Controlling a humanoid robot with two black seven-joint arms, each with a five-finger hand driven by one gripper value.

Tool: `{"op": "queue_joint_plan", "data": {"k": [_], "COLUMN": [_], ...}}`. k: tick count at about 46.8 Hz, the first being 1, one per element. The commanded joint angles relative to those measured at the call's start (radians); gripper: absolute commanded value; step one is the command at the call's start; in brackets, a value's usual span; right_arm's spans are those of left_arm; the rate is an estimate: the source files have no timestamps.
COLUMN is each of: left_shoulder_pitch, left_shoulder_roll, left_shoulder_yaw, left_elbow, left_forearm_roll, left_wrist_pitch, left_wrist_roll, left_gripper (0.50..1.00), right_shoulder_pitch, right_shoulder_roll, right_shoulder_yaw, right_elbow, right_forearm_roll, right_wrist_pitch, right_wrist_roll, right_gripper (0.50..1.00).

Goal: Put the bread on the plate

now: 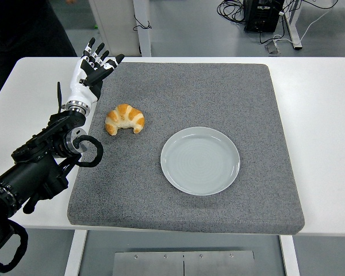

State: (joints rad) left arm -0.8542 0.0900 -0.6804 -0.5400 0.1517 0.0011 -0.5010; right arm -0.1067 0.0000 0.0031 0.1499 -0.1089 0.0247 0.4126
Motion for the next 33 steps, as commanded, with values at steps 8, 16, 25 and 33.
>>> {"op": "queue_joint_plan", "data": {"k": [8,16,25,33], "left_shoulder_pitch": [0.001,0.000,-0.011,-0.011], "left_shoulder_roll": [-0.006,-0.003,0.007,0.024], "left_shoulder_yaw": [-0.001,-0.001,0.004,0.013], "left_elbow": [0.000,0.000,0.000,0.000], "left_forearm_roll": [-0.001,-0.001,0.002,0.009], "left_wrist_pitch": [-0.004,-0.004,-0.006,-0.009], "left_wrist_roll": [-0.001,-0.004,0.006,0.005], "left_gripper": [0.969,0.969,0.969,0.969], "right_shoulder_pitch": [-0.001,-0.001,-0.001,-0.001], "right_shoulder_roll": [0.000,0.000,0.000,0.000], "right_shoulder_yaw": [0.000,0.000,0.000,0.000], "right_elbow": [0.000,-0.001,0.000,0.000], "right_forearm_roll": [0.000,0.000,0.000,0.000], "right_wrist_pitch": [0.000,0.000,0.000,0.000], "right_wrist_roll": [0.000,0.000,0.000,0.000], "right_gripper": [1.000,1.000,1.000,1.000]}}
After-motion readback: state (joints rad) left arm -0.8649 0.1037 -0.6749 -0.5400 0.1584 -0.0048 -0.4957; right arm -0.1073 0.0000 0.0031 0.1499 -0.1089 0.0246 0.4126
